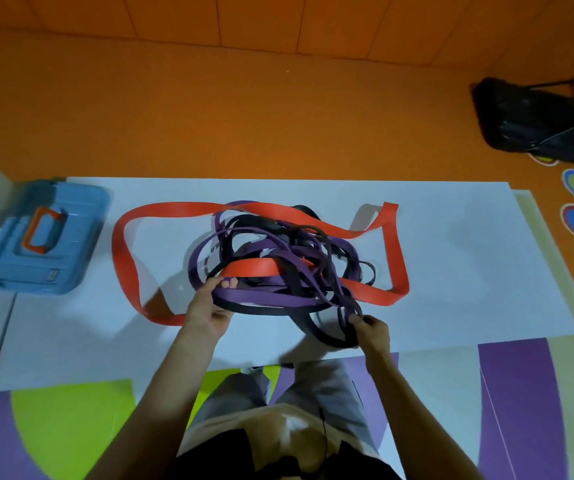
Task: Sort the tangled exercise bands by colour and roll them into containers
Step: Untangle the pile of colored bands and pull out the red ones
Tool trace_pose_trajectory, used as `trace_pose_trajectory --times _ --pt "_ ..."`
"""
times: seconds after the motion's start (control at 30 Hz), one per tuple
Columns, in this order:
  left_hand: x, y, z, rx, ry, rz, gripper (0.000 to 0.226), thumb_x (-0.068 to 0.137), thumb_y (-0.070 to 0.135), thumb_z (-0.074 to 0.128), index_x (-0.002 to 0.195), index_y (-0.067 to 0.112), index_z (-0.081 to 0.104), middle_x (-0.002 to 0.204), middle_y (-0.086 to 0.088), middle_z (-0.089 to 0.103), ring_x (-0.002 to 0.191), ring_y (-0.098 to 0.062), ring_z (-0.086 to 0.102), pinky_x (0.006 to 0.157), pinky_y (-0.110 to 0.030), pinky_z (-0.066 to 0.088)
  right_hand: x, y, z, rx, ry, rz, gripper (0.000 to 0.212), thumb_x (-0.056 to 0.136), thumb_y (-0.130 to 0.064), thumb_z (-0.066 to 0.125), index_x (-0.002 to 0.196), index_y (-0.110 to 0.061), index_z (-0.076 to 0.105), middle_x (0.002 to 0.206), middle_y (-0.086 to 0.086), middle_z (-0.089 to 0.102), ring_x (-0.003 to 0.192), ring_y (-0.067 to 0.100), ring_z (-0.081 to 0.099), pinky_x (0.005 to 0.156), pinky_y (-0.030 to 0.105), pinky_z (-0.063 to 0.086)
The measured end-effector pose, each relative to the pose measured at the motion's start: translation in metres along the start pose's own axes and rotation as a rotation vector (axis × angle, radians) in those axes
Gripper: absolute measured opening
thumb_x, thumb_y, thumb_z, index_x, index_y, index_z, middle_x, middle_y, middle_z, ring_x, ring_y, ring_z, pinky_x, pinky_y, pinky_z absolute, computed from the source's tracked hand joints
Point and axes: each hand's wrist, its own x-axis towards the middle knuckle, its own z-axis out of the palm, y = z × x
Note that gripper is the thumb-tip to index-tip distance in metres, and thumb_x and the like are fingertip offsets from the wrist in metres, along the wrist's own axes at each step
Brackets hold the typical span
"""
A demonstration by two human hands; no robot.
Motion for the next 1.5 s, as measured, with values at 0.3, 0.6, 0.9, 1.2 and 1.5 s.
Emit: trace_pose_trajectory --times 0.3,0.6,0.9,1.2,1.5 --pt "-0.006 0.002 0.004 0.008 -0.117 0.013 0.021 0.104 0.008 0.052 0.084 0.01 0.059 0.07 0.0 0.061 0.061 -0.01 0.065 0.073 -0.029 0.063 -0.024 -0.058 -0.043 0.481 -0.224 -0.084 0.024 0.102 -0.004 0.047 0.124 -0.003 0.058 0.106 0.019 0.076 0.086 0.035 0.078 0.064 0.041 0.063" --pt "-0.027 -0.019 0.014 0.069 -0.191 0.055 0.015 0.098 0.011 0.065 0.113 0.011 0.067 0.102 -0.007 0.075 0.074 -0.015 0.074 0.076 -0.03 0.061 -0.041 -0.09 -0.049 0.342 -0.361 -0.396 0.028 0.104 -0.005 0.053 0.13 -0.014 0.049 0.113 0.018 0.077 0.082 0.044 0.075 0.063 0.037 0.056" --pt "-0.023 -0.071 -0.003 0.2 -0.015 0.047 0.012 0.099 0.003 0.062 0.091 0.012 0.065 0.072 -0.008 0.07 0.066 -0.018 0.071 0.069 -0.029 0.064 -0.013 -0.018 -0.051 0.537 -0.384 0.008 0.021 0.098 -0.001 0.065 0.116 -0.011 0.064 0.115 0.028 0.068 0.092 0.033 0.071 0.079 0.041 0.061" --pt "-0.035 -0.085 -0.024 0.093 0.031 0.19 0.015 0.103 -0.001 0.049 0.094 0.008 0.058 0.059 -0.002 0.055 0.055 -0.015 0.059 0.069 -0.026 0.056 -0.011 -0.011 -0.061 0.516 -0.369 -0.024 0.056 0.092 0.007 0.07 0.135 -0.019 0.046 0.124 0.021 0.068 0.105 0.038 0.07 0.093 0.054 0.057" --pt "-0.048 -0.067 -0.029 0.057 -0.008 0.497 0.012 0.098 0.0 0.06 0.106 0.008 0.059 0.07 -0.005 0.063 0.067 -0.02 0.067 0.074 -0.031 0.06 -0.013 -0.049 -0.054 0.631 -0.438 -0.256 0.055 0.094 0.016 0.058 0.142 -0.01 0.054 0.13 0.011 0.07 0.119 0.032 0.069 0.102 0.051 0.056"
